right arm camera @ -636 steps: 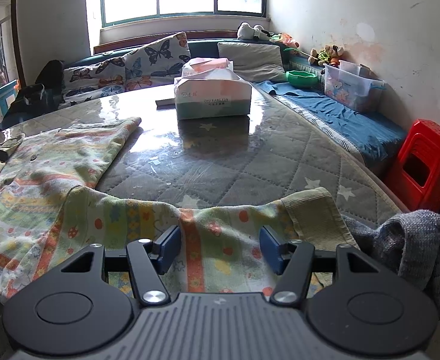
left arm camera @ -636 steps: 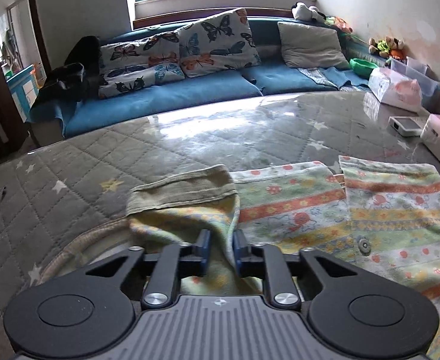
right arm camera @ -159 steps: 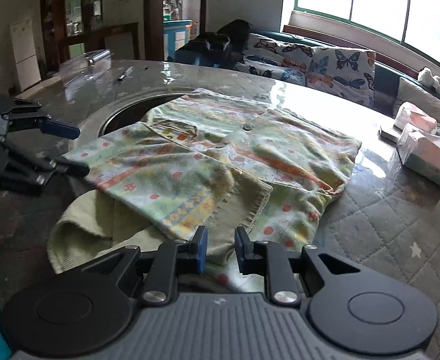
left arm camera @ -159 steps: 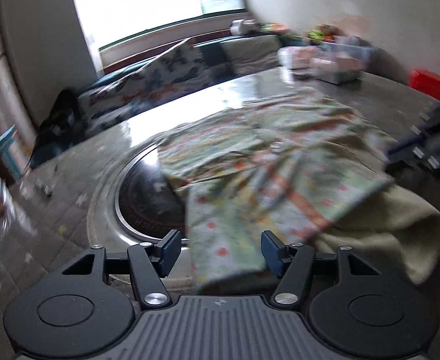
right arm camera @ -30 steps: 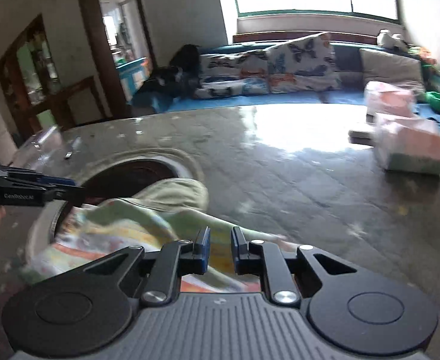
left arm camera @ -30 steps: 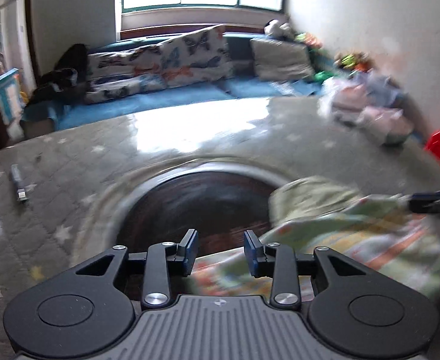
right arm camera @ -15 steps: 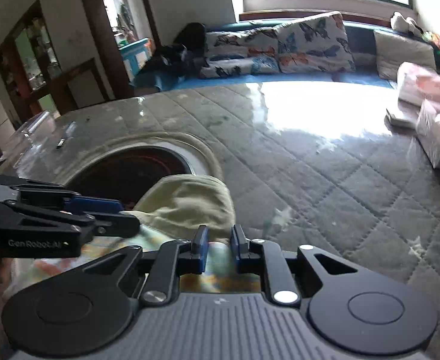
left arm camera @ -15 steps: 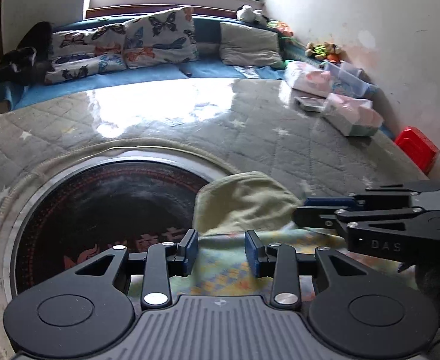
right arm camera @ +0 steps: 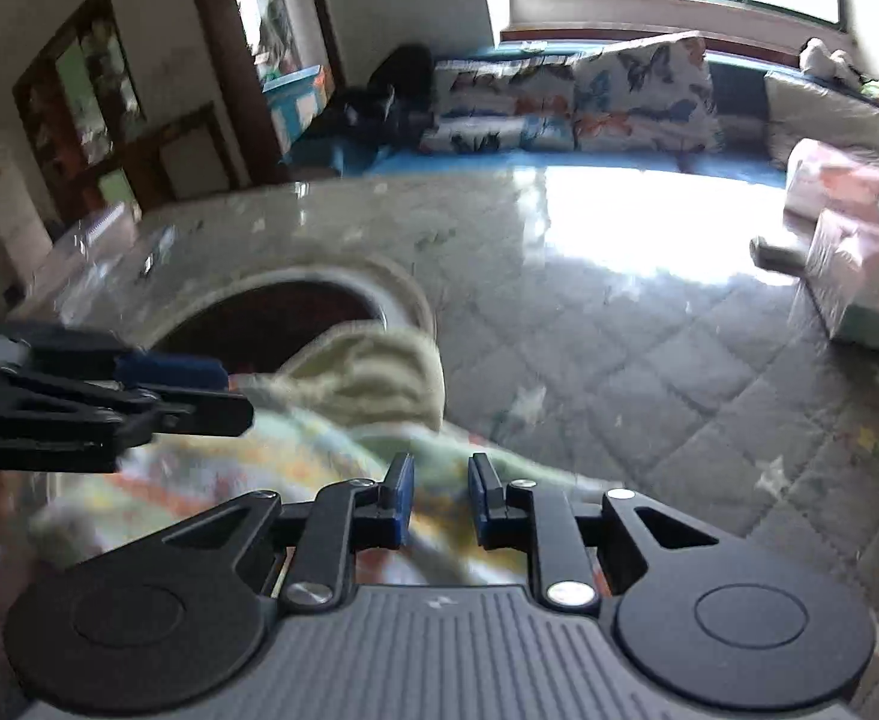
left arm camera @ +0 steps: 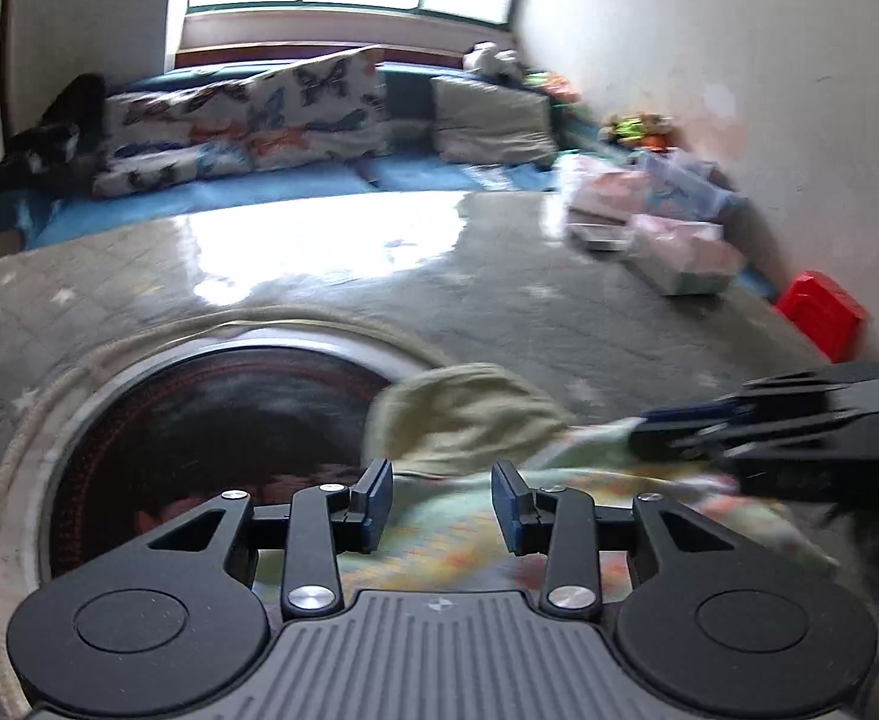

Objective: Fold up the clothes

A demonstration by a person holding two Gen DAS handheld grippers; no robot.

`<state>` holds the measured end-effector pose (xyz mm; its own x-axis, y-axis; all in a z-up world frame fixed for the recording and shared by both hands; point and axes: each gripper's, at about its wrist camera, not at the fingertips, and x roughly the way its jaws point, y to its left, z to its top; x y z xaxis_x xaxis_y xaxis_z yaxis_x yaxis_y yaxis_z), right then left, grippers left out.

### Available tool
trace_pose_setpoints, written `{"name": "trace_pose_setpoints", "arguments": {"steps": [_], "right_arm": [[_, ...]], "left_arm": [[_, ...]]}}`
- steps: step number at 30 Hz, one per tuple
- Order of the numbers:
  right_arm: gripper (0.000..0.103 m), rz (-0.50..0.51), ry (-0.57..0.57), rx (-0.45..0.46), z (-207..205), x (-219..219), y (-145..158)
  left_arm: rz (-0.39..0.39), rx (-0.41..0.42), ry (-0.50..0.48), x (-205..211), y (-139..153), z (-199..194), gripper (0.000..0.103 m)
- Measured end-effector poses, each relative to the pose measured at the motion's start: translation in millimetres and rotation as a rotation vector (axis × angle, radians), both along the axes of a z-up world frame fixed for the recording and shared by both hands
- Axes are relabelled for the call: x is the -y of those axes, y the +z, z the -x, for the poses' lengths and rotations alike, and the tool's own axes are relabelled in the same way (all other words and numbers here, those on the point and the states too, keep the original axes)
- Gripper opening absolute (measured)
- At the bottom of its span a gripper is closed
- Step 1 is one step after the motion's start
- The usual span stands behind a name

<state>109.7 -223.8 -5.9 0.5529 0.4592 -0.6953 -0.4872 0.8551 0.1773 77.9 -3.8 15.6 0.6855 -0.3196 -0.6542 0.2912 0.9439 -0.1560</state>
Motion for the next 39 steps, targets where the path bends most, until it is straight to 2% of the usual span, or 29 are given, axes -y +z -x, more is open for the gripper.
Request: {"name": "trace_pose_setpoints", "arguments": {"steps": [7,13,22,24,28,30,32,34,38,39], "right_arm": [[0.018,-0.066,0.018,-0.091,-23,15,-5],[0.018,-0.036,0.052,-0.100,-27,14,-4],[0.018,-0.013,0.059,-0.093,-32,11,-4],[0.018,-0.012,0.062,-0.092,-32,11,-4],[0.019,-0.006,0.066,-0.091,-32,10,-4],[0.020,-0.004,0.068,-0.090,-32,10,-4],[0.020,-0.003,0.069,-0.089,-32,10,-4],[0.020,-0.001,0.069,-0.088,-31,9,-4],[0.021,0.015,0.063,-0.071,-28,8,-1],[0.024,0.017,0.059,-0.061,-26,8,1]], "left_arm": [[0.000,0.017,-0.213,54,-3,20,0.040],[0.012,-0.016,-0.334,85,-20,32,0.039],[0.049,-0.011,-0.493,109,-29,68,0.041],[0.052,0.007,-0.480,110,-25,68,0.041],[0.044,0.059,-0.393,110,-19,57,0.042],[0.064,0.017,-0.376,112,-25,48,0.043],[0.072,-0.006,-0.396,119,-32,50,0.043],[0.065,-0.001,-0.427,127,-37,57,0.049],[0.078,0.001,-0.485,132,-29,71,0.052],[0.085,0.007,-0.478,127,-24,73,0.052]]}}
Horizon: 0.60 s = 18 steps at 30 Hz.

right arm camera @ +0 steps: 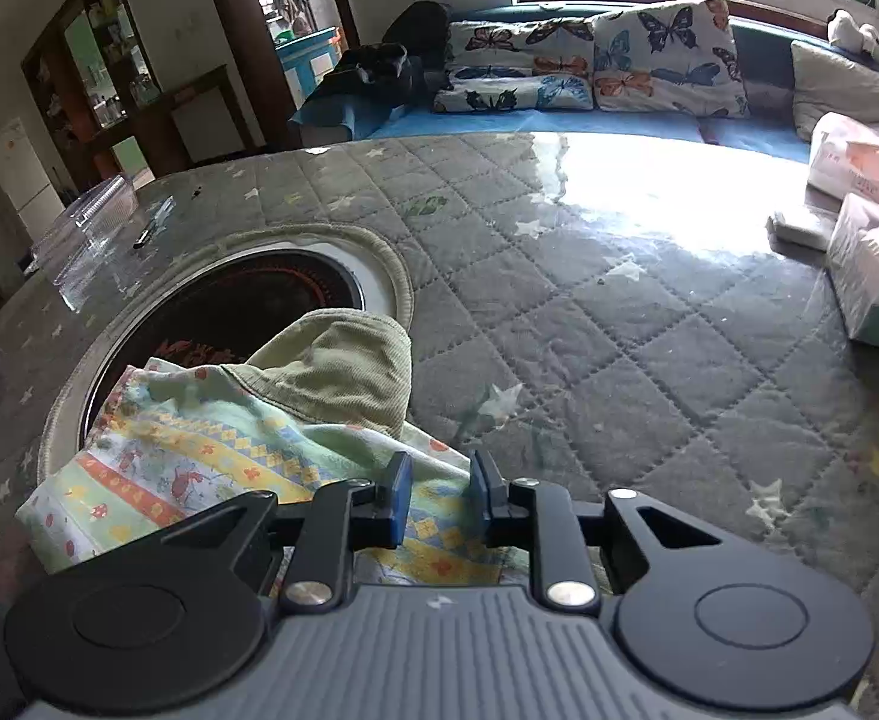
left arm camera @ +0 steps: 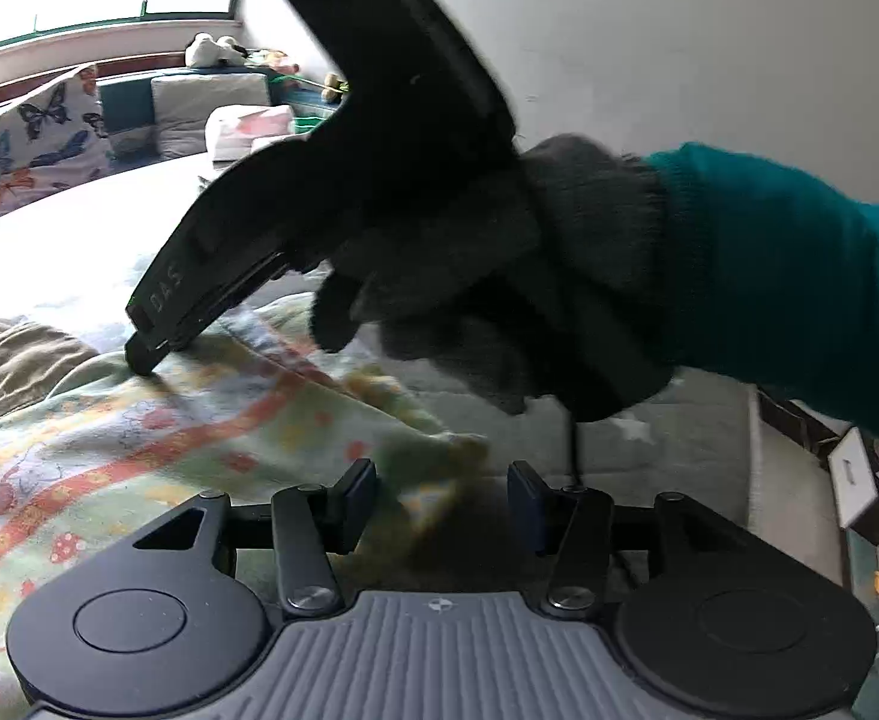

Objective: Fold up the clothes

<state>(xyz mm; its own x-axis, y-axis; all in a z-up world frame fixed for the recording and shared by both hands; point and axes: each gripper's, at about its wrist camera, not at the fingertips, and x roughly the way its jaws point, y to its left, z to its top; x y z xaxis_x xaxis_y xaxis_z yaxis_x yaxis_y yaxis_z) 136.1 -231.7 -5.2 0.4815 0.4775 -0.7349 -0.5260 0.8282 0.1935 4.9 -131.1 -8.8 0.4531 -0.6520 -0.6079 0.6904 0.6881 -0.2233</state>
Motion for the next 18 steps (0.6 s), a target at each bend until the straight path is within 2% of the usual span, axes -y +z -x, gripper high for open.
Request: {"name": "trace_pose_setpoints", "arguments": {"steps": [1,2,3,5,7,9,12,14,18], "right_arm": [[0.032,-0.002,-0.003,0.013,3,1,3],[0.037,-0.006,-0.009,0.026,6,3,6],[0.045,-0.009,-0.014,0.040,9,4,9],[0.047,-0.012,-0.023,0.064,16,6,14],[0.055,-0.012,-0.035,0.090,25,7,18],[0.056,-0.007,-0.045,0.115,34,6,20],[0.065,-0.004,-0.060,0.137,45,3,19],[0.065,-0.003,-0.079,0.154,56,1,18],[0.069,0.004,-0.077,0.194,79,-6,16]], "left_arm": [[0.009,0.009,0.016,-7,5,2,0.053],[0.012,0.021,0.044,-15,11,3,0.061],[0.011,0.036,0.081,-25,16,4,0.075],[-0.002,0.073,0.159,-47,23,7,0.087],[-0.032,0.105,0.235,-67,26,8,0.089],[-0.052,0.106,0.317,-83,26,7,0.089],[-0.090,0.108,0.436,-104,21,-2,0.088],[-0.114,0.109,0.497,-115,16,-2,0.087],[-0.179,0.093,0.547,-122,3,0,0.087]]}}
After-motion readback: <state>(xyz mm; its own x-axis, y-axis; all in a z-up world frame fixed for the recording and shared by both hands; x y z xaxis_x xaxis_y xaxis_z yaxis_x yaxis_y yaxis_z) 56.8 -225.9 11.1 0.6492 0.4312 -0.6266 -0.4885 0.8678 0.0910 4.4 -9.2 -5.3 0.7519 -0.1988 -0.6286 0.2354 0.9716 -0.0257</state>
